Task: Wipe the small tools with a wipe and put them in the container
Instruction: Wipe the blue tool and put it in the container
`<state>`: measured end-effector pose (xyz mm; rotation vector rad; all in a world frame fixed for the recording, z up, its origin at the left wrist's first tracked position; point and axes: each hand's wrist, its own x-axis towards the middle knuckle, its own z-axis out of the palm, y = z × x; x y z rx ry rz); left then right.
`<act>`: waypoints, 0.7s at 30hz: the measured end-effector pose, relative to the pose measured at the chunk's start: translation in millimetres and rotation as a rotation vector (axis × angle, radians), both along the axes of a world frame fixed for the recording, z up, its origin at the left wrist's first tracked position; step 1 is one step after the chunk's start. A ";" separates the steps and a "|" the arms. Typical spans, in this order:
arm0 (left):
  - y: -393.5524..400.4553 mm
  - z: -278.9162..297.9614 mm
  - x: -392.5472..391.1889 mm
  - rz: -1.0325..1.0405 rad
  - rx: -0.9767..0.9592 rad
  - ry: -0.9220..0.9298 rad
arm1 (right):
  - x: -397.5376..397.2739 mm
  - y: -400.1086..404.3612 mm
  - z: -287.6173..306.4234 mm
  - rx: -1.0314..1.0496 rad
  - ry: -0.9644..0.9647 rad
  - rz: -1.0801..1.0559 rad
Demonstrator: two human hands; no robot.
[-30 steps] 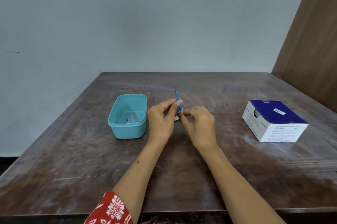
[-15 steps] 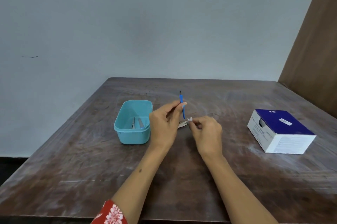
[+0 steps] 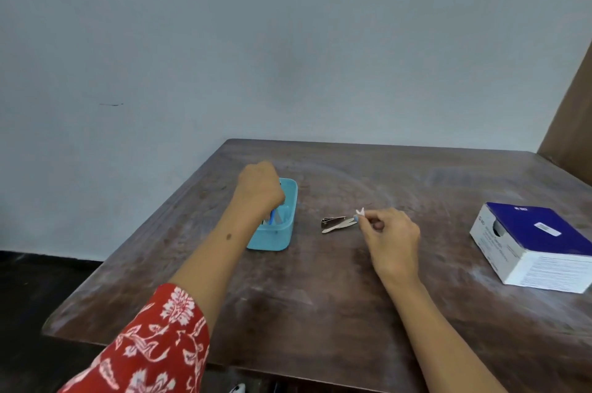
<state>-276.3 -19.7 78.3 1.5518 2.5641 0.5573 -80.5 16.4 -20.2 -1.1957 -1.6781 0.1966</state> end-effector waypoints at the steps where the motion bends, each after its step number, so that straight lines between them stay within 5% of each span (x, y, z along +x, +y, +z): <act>1: 2.1 -1.1 1.5 0.018 -0.043 -0.005 | -0.2 0.1 -0.4 0.000 0.001 0.004; 12: 6.2 -13.9 2.1 0.109 -0.165 0.012 | -2.1 0.5 -0.7 0.001 0.060 0.031; 21: -19.4 12.8 41.2 -0.028 0.140 0.241 | 5.7 2.2 6.0 0.094 0.307 -0.085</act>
